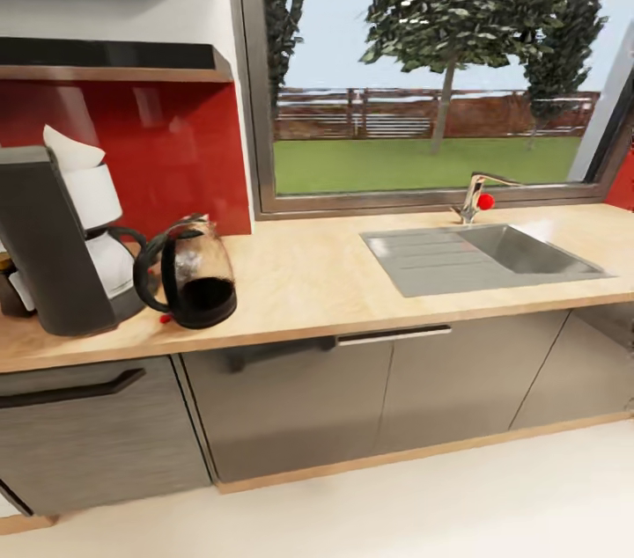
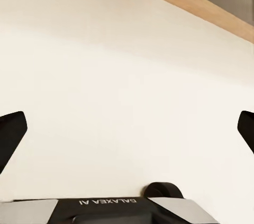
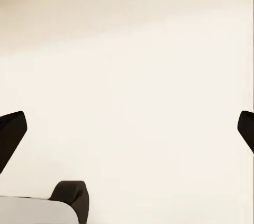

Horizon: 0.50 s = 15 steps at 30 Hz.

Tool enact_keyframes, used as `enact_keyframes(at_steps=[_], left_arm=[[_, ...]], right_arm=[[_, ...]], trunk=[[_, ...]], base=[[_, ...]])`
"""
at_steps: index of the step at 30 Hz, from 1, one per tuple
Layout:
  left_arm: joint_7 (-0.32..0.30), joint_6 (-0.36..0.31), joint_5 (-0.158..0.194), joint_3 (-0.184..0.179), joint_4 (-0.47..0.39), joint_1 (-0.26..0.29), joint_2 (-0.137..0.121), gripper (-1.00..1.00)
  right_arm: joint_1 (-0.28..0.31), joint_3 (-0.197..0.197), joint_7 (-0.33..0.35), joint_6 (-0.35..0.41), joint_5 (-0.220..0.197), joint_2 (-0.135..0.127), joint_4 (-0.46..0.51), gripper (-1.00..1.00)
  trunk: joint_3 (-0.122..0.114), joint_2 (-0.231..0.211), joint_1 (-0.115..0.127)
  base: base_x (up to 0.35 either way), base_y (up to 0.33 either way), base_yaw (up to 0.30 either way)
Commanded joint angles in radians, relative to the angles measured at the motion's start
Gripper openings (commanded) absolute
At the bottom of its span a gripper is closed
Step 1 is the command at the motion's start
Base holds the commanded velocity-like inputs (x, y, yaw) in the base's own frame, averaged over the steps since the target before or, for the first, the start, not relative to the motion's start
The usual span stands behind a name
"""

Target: Set up a coffee station on the kitchen countertop: keep the coffee maker on the countertop, move the bottle of coffee from the kitchen shelf to the counter next to the coffee maker, place a paper coffee filter on top of the coffee maker, put the saucer next to the coffee maker with the coffee cup on the saucer, and place the electric kettle next to the coffee maker.

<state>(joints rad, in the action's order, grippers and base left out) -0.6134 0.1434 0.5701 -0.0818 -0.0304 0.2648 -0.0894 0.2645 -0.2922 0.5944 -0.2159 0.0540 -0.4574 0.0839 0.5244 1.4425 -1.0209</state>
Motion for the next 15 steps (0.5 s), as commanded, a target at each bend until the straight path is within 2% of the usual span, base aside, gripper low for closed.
enact_keyframes(at_steps=[1,11,15], left_arm=[[-0.002,0.007,0.005,-0.007,0.001,0.001,0.000,1.00],[-0.001,0.007,0.005,-0.006,0.001,0.001,0.000,1.00],[0.000,0.007,0.005,-0.006,0.001,0.001,0.000,1.00]], right_arm=[[0.001,-0.006,0.003,-0.003,0.006,0.000,-0.001,1.00],[0.001,-0.005,0.003,-0.004,0.006,0.000,-0.001,1.00],[0.001,-0.004,0.003,-0.009,0.009,0.000,-0.001,1.00]], trunk=[[0.001,0.001,0.000],[0.001,0.001,0.000],[0.001,0.001,0.000]], base=[[0.197,-0.238,-0.129],[0.199,-0.267,-0.209],[0.076,-0.303,-0.063]])
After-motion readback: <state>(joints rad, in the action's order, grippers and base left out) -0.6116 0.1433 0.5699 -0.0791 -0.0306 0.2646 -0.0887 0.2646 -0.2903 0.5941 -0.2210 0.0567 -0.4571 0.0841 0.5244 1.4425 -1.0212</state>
